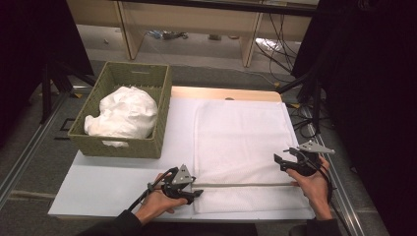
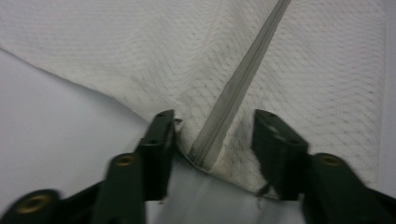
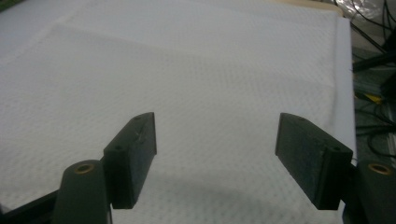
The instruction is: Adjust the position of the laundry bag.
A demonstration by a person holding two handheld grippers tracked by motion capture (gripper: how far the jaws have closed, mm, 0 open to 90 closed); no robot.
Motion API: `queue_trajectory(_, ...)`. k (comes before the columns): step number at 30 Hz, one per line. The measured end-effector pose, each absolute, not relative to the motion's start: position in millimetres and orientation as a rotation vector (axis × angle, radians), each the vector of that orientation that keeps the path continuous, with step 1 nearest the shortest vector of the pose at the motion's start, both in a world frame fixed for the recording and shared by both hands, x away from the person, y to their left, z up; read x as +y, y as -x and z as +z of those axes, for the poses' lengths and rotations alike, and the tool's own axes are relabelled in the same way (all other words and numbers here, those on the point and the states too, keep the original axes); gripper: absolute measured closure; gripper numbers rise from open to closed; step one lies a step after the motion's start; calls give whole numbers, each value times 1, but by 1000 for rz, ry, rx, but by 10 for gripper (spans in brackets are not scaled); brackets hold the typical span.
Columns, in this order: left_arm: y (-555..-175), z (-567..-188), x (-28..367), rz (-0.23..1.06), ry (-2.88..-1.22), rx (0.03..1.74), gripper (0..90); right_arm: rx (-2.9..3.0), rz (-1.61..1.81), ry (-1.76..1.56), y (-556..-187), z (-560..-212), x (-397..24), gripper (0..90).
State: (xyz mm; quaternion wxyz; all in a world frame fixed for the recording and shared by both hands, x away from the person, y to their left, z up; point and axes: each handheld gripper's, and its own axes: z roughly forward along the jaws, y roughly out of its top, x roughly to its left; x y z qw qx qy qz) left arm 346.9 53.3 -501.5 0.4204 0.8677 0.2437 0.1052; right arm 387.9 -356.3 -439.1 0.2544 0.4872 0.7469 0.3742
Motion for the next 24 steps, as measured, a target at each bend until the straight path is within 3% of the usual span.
queue_trajectory(5,-352,-500,52,248,-2172,589,803,2040,954,-1435,-406,-446,-374,364)
queue_trajectory(16,-357,-494,66,272,-2226,564,845,2041,791,-1588,-453,-468,-405,478)
queue_trajectory(19,-359,-494,69,270,-2231,572,843,2079,812,-1597,-461,-474,-405,585)
queue_trajectory(24,-360,-495,70,261,-2233,576,842,2120,732,-1568,-472,-473,-396,869)
